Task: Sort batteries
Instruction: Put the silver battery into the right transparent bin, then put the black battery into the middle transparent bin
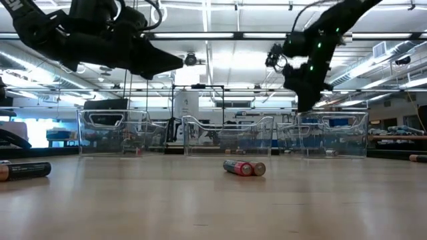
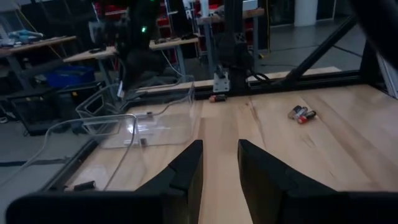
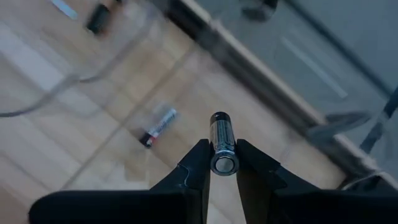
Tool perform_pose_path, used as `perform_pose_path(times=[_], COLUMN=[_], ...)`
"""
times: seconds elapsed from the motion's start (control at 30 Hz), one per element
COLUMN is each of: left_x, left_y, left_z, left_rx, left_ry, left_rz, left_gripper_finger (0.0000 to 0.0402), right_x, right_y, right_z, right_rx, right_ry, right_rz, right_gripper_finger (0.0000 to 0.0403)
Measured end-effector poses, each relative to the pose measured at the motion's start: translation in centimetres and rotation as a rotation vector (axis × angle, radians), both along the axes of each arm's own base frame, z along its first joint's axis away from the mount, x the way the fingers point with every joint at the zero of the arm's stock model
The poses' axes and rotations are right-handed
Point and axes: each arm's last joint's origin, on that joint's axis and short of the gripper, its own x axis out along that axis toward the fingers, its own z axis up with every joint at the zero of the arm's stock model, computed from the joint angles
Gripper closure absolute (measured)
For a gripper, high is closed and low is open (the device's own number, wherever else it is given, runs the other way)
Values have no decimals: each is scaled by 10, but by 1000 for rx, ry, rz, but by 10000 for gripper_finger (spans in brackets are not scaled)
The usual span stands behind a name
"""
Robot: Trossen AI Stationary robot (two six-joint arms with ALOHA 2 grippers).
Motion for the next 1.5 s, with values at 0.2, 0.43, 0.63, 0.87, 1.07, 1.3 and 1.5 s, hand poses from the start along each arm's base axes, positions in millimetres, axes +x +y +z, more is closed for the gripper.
perform_pose_path(times=[0.2,0.43,0.63,0.87,1.07,1.3,1.5], left_x=[0,0,0,0,0,0,0], left_y=[0,0,0,0,0,0,0], left_z=[-1,-1,-2,-2,-2,-2,-2], left_rx=[-8,-9,-13,-17,-17,-14,-14], left_ry=[2,5,12,12,12,13,13], left_rz=[8,8,8,7,7,-9,-15], left_gripper_finger=[295,295,295,295,295,296,296], right_x=[-1,2,3,2,3,2,0], right_y=[-30,-43,-44,-43,-42,-36,-5], right_z=[-42,-76,-85,-82,-81,-59,-16], right_rx=[143,223,248,238,238,174,93], right_ry=[53,120,127,128,134,212,196], right_rz=[-5,-20,-25,-29,-26,11,95], right_gripper_finger=[336,334,324,291,260,265,344])
